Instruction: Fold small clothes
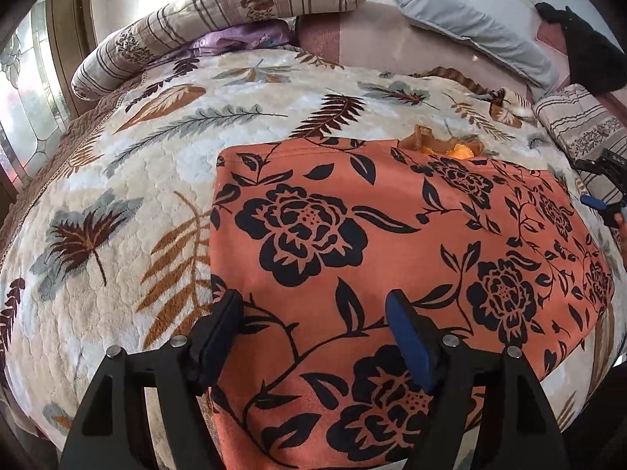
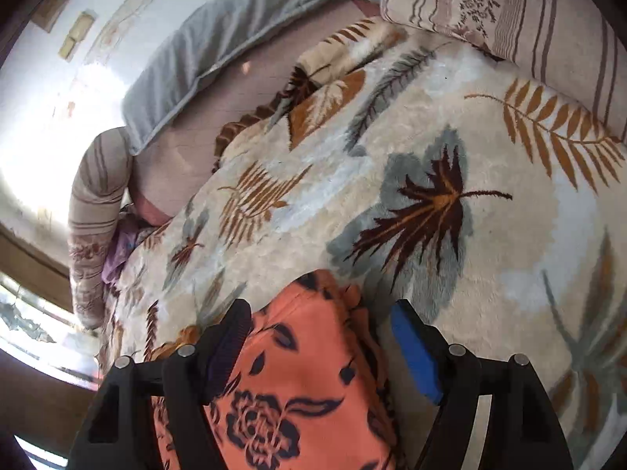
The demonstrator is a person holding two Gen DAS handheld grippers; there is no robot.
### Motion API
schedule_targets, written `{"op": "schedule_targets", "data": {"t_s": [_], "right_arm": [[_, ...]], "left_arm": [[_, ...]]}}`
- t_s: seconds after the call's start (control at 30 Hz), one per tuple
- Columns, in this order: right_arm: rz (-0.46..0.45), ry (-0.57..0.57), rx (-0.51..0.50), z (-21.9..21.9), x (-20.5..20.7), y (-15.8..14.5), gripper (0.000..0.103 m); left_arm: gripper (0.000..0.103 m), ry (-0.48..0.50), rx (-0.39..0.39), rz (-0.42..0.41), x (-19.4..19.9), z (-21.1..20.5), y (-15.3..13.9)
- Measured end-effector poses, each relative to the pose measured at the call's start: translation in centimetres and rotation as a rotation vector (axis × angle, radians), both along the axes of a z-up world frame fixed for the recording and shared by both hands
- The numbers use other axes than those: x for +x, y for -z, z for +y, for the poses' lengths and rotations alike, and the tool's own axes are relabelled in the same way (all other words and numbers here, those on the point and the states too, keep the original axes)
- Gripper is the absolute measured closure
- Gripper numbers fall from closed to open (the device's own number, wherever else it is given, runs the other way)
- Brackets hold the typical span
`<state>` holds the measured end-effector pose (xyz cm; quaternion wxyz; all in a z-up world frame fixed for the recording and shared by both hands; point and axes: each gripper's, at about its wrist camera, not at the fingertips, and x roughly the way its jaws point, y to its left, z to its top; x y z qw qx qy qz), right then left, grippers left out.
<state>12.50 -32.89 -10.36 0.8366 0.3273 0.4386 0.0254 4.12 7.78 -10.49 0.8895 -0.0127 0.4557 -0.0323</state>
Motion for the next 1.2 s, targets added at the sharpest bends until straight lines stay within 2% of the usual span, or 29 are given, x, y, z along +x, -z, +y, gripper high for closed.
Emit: {"op": "schedule_targets", "data": {"t_s": [0.07, 0.17, 0.27, 0.33, 0.4, 0.43, 0.47, 0.5, 0.53, 0.57, 0.6, 0.67, 0.73, 0.8, 0.83, 0.97, 1.03, 1.07, 1.13, 1.17, 1.2], "right_arm": [[-0.023, -0.020, 0.010, 0.1, -3.1, -1.2, 0.026], [-0.049, -0.066, 0.079, 1.4, -8.3, -2.2, 0.026], [-0.059, -0.130, 0.198, 3.6, -12.7, -1.3, 0.025], [-0.041, -0.109, 0.235, 4.0, -14.7, 0.7, 0.021], [0.070, -0.023, 0.191, 2.9, -15.0, 4.4, 0.023], [0.050, 0.021, 0.253, 1.9, -15.4, 5.6, 0.027], [0.028, 0.052, 0.293, 1.3, -15.9, 5.3, 0.027], [0.030, 0.065, 0.249, 1.3, -16.3, 4.3, 0.026], [0.007, 0.065, 0.175, 1.6, -16.8, 2.9, 0.025], [-0.034, 0.052, 0.145, 1.8, -17.2, 1.8, 0.025], [-0.073, 0.025, 0.165, 1.9, -17.6, 1.1, 0.025], [-0.089, 0.011, 0.201, 1.8, -17.8, 1.1, 0.024], [-0.053, 0.051, 0.203, 1.1, -18.0, 2.6, 0.024], [-0.001, 0.091, 0.252, 0.2, -18.6, 4.6, 0.023], [0.004, 0.103, 0.290, -0.2, -18.9, 5.1, 0.023], [-0.034, 0.125, 0.323, -1.8, -20.0, 5.2, 0.023], [-0.033, 0.136, 0.331, -2.1, -20.1, 5.4, 0.023], [-0.038, 0.140, 0.326, -2.1, -20.2, 5.4, 0.023], [-0.045, 0.124, 0.328, -2.1, -20.1, 5.3, 0.023], [-0.046, 0.116, 0.328, -2.1, -20.1, 5.4, 0.023], [-0.043, 0.110, 0.321, -2.0, -20.1, 5.4, 0.023]], "left_arm": [[0.027, 0.003, -0.038, -0.032, -0.9, 0.0, -1.1], [0.027, 0.006, -0.045, -0.068, -2.3, 0.1, -2.5], [0.027, -0.008, -0.068, -0.060, -3.2, 0.3, -2.4], [0.025, -0.018, -0.068, -0.023, -3.2, 0.2, -1.1], [0.025, -0.016, 0.007, 0.068, -2.3, -0.5, 1.3], [0.025, 0.005, 0.067, 0.057, -2.4, -1.2, 1.4], [0.025, 0.022, 0.121, 0.047, -2.7, -1.9, 0.8], [0.025, 0.034, 0.142, 0.034, -3.0, -2.3, -0.1], [0.025, 0.041, 0.127, -0.002, -3.5, -2.4, -1.1], [0.025, 0.039, 0.103, -0.037, -4.0, -2.4, -2.0], [0.024, 0.031, 0.088, -0.051, -4.2, -2.4, -2.4], [0.023, 0.006, 0.072, -0.004, -4.0, -2.1, -1.3], [0.023, -0.012, 0.080, 0.107, -3.2, -1.8, 1.4], [0.022, 0.011, 0.119, 0.062, -3.6, -2.1, 1.4], [0.022, 0.012, 0.133, 0.067, -3.8, -2.4, 1.0], [0.022, -0.034, 0.052, -0.002, -4.7, -1.9, -1.6], [0.022, -0.069, 0.073, -0.040, -5.1, -1.4, -1.7], [0.022, -0.095, 0.095, -0.023, -4.9, -0.9, -1.1], [0.022, -0.126, 0.104, 0.076, -4.0, 0.3, 1.2], [0.020, -0.138, 0.075, 0.098, -4.1, 1.0, 1.8], [0.020, -0.158, 0.039, 0.084, -4.4, 1.6, 1.6]]}}
